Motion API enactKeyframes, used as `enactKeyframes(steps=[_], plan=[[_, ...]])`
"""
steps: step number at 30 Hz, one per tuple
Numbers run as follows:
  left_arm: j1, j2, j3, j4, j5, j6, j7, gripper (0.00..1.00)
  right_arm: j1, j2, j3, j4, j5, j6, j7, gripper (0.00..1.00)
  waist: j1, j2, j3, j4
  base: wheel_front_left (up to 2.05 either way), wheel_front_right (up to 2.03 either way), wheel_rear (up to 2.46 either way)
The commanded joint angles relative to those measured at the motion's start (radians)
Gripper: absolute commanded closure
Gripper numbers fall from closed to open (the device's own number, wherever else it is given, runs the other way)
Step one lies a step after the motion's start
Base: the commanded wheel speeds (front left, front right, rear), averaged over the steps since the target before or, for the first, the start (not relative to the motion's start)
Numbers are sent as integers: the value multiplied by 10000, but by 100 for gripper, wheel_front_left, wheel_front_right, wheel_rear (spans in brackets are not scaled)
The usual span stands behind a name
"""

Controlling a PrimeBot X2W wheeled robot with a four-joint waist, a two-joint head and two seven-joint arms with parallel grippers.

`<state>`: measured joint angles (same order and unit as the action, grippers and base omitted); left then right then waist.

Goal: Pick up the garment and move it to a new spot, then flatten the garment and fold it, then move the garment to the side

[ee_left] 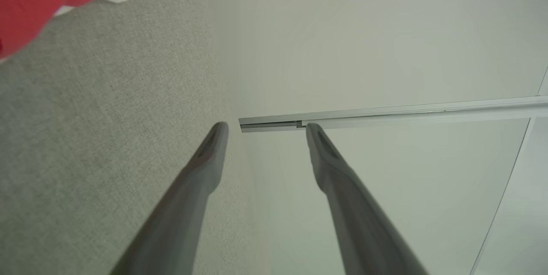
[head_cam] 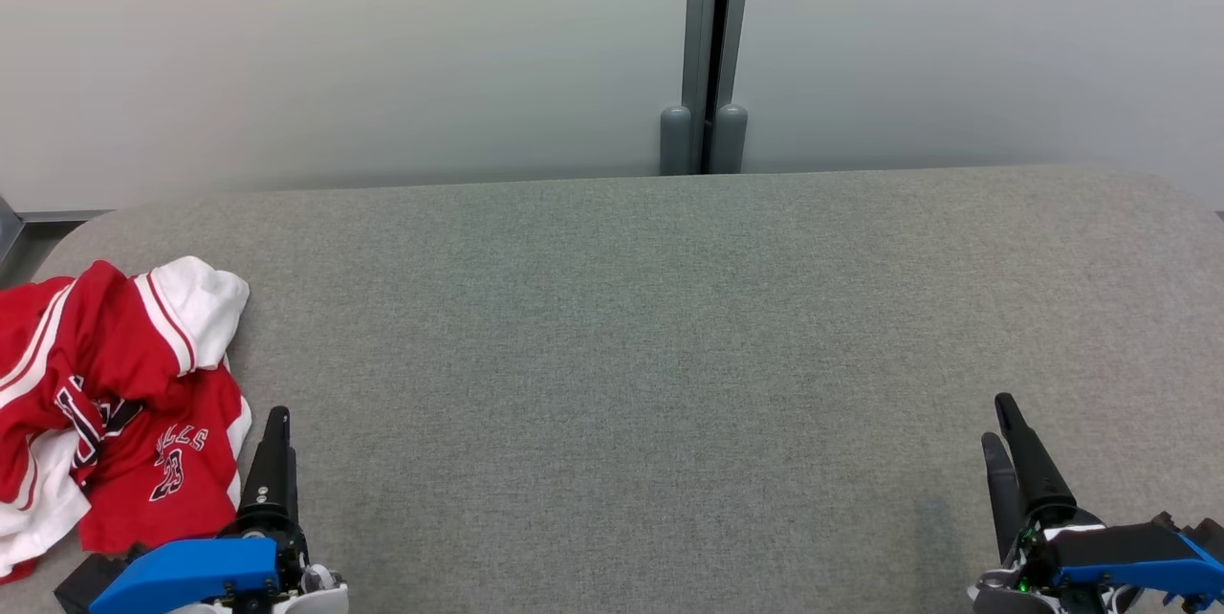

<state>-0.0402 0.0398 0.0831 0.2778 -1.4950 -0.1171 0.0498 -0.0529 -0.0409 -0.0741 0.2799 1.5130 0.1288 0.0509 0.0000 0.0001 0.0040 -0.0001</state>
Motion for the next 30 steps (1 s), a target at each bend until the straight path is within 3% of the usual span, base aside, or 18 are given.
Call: enactKeyframes(steps=[1, 14, 30], plan=[[-182, 73, -97, -258, 485, 72, -122, 0, -192, -42, 41, -180, -540, 6, -132, 0, 0, -1, 3, 5, 0, 0, 0], [-108, 96, -600, -425, 3426, 282, -668, 0, -144, -57, 137, -293, -3583, 9, -680, 0, 0, -1, 22, 54, 0, 0, 0], [-87, 307, -1177, -295, 6426, 324, -1255, 0, -22, -73, -29, -173, -6283, 14, -1266, 0, 0, -1, -24, 107, 0, 0, 0]])
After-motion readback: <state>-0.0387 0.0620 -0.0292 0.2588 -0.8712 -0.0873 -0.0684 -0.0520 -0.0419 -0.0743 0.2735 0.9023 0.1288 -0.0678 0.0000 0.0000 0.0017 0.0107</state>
